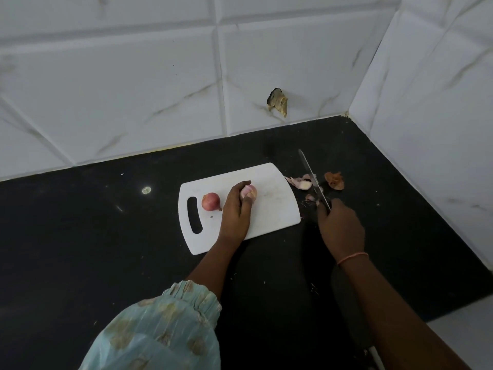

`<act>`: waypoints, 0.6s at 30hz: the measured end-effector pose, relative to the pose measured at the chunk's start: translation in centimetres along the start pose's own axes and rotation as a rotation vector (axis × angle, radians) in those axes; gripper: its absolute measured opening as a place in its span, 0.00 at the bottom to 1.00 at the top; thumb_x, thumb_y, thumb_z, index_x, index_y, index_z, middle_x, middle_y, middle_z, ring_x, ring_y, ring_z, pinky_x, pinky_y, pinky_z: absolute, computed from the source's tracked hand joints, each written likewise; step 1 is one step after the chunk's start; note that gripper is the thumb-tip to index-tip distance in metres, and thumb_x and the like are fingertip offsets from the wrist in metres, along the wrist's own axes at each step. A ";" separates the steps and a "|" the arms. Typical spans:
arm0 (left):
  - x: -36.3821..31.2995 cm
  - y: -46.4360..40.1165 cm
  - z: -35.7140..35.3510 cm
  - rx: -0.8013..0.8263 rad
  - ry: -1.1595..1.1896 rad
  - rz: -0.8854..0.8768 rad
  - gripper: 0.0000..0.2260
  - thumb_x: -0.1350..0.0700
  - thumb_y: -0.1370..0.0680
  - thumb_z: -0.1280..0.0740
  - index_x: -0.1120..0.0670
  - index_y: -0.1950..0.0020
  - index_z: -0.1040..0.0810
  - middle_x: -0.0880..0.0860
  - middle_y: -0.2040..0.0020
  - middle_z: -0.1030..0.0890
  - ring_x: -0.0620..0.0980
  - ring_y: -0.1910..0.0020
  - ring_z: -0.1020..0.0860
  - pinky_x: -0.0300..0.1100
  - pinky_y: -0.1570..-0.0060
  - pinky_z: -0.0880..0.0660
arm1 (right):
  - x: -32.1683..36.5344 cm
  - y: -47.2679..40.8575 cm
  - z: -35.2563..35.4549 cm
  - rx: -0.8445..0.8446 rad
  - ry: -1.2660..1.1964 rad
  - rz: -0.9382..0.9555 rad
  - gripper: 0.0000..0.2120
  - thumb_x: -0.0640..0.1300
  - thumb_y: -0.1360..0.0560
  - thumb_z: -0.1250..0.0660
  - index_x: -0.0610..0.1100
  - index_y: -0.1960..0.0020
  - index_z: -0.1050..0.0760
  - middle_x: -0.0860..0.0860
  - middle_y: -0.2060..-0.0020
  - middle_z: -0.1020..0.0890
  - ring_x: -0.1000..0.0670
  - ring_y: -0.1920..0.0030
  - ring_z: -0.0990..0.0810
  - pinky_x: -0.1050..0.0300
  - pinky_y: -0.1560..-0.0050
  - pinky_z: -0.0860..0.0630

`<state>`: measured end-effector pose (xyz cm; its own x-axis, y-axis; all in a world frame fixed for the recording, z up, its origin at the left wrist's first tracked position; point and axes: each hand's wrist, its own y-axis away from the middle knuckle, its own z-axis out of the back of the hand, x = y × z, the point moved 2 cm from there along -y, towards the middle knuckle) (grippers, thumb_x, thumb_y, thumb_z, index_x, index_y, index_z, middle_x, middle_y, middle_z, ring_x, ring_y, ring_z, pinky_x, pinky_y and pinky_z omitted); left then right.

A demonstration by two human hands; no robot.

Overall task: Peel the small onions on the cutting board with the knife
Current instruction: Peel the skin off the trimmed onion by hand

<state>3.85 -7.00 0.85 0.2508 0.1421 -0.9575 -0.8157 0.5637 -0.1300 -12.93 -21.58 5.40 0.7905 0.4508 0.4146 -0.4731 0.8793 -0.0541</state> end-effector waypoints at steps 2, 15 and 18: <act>-0.1 0.1 0.0 0.001 0.015 0.002 0.16 0.50 0.14 0.45 0.54 0.30 0.28 0.43 0.38 0.24 0.35 0.39 0.27 0.25 0.40 0.33 | 1.2 0.7 -0.3 -0.011 -0.051 0.066 0.12 0.52 0.18 0.42 0.44 0.47 0.27 0.50 0.62 0.23 0.51 0.64 0.24 0.57 0.66 0.30; 0.1 0.1 0.2 0.050 0.188 0.050 0.15 0.56 0.14 0.50 0.58 0.34 0.27 0.52 0.40 0.23 0.36 0.47 0.23 0.31 0.55 0.25 | 5.7 4.0 -5.3 0.152 0.046 0.258 0.17 0.48 0.20 0.39 0.49 0.32 0.35 0.46 0.40 0.29 0.47 0.41 0.27 0.52 0.50 0.23; -0.1 0.0 0.3 0.063 0.204 0.034 0.18 0.55 0.19 0.50 0.59 0.37 0.26 0.51 0.44 0.21 0.40 0.49 0.22 0.34 0.55 0.25 | 6.3 2.7 -4.6 0.020 -0.079 0.370 0.12 0.48 0.22 0.36 0.47 0.39 0.25 0.47 0.43 0.27 0.47 0.43 0.27 0.52 0.47 0.25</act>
<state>3.93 -6.77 1.02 0.1078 -0.0025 -0.9942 -0.7857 0.6125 -0.0868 -7.45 -15.64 3.67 0.5323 0.7237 0.4393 -0.7294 0.6554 -0.1958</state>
